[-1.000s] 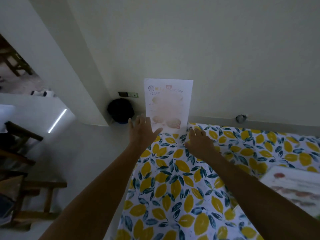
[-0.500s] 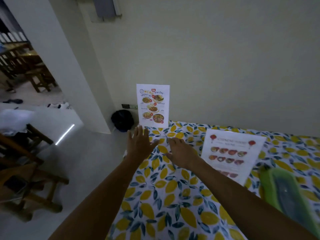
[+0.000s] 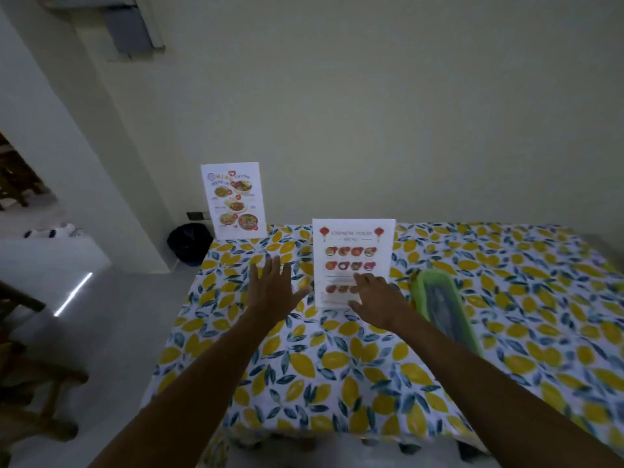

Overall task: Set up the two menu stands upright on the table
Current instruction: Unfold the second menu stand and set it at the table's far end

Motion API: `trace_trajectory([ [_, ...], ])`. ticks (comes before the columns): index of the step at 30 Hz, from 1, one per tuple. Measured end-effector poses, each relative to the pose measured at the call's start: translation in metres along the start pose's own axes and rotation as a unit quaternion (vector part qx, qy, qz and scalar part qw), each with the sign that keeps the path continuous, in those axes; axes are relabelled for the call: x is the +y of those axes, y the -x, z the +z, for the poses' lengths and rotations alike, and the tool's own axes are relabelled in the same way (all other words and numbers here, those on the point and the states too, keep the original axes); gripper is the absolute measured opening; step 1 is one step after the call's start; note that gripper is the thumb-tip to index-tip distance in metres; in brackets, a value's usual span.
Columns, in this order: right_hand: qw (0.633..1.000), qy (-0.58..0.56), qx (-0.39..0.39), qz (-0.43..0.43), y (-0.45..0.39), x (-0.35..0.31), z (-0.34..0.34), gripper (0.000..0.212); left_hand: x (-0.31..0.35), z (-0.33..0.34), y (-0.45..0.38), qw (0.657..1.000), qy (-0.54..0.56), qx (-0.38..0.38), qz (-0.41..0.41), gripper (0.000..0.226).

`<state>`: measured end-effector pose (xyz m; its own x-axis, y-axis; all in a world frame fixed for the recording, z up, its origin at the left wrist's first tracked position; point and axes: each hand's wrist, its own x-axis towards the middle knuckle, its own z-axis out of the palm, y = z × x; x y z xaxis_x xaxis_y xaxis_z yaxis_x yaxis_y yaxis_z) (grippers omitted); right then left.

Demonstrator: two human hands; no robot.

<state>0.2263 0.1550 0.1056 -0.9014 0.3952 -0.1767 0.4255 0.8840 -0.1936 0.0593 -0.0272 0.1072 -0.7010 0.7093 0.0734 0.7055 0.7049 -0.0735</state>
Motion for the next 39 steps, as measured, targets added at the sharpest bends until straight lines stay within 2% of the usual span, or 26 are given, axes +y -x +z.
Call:
trace_trajectory([
  [9,0.996,-0.026,0.001,0.083,0.014,0.069,0.015,0.069,0.031,0.023,-0.019,1.000,0.004,-0.018,0.005,0.088],
  [14,0.994,-0.027,-0.018,0.107,-0.012,0.087,0.026,0.071,0.025,0.051,-0.048,1.000,-0.003,-0.022,-0.009,0.085],
  [18,0.985,-0.072,-0.036,0.156,-0.046,0.098,0.035,0.072,0.019,0.067,-0.075,0.999,0.017,-0.043,-0.020,0.081],
  [22,0.976,-0.110,-0.004,0.189,-0.080,0.104,0.048,0.058,0.021,0.075,-0.100,0.995,0.057,-0.077,0.003,0.076],
  [26,0.973,-0.066,0.036,0.217,-0.099,0.104,0.056,0.047,0.027,0.090,-0.123,0.991,0.089,-0.077,0.059,0.056],
  [30,0.974,-0.069,0.048,0.212,-0.107,0.115,0.056,0.043,0.031,0.092,-0.138,0.983,0.166,-0.071,0.034,0.037],
  [39,0.976,-0.048,0.116,0.179,-0.110,0.128,0.028,0.038,0.032,0.068,-0.168,0.987,0.148,-0.014,0.063,0.039],
])
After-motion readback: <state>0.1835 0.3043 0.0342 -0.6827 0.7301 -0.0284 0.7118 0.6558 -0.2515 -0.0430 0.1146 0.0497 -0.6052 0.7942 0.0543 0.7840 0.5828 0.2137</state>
